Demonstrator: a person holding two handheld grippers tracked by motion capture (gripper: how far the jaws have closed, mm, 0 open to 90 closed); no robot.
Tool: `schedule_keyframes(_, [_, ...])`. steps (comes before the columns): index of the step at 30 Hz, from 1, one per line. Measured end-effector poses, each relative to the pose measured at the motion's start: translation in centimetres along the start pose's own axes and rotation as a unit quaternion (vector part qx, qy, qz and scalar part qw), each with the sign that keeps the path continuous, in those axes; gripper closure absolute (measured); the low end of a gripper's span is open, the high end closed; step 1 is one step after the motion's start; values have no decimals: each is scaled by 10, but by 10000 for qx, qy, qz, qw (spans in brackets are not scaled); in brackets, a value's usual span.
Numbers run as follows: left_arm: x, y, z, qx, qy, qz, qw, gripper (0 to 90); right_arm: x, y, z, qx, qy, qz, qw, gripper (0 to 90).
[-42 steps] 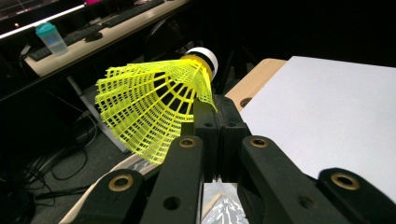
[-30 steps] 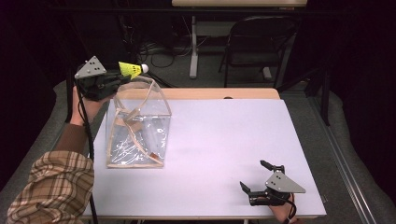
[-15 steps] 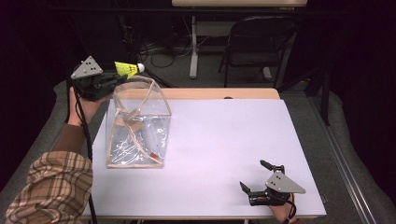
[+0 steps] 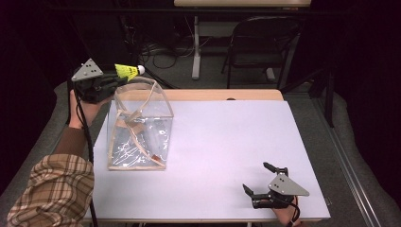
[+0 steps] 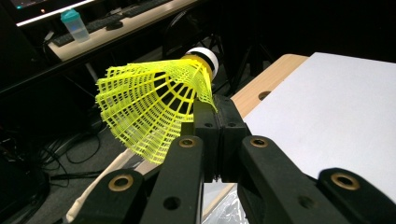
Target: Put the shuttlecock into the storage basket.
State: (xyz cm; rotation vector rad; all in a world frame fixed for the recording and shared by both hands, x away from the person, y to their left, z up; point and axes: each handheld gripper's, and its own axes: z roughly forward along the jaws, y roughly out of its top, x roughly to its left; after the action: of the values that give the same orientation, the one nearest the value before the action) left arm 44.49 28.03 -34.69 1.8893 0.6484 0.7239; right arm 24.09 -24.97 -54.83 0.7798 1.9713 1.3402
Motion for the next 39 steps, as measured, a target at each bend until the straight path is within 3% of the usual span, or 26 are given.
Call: schedule_keyframes(39, [1, -30, 19, 286, -56, -193, 9994, 897, 0, 0, 0, 1, 5, 5, 10000, 2])
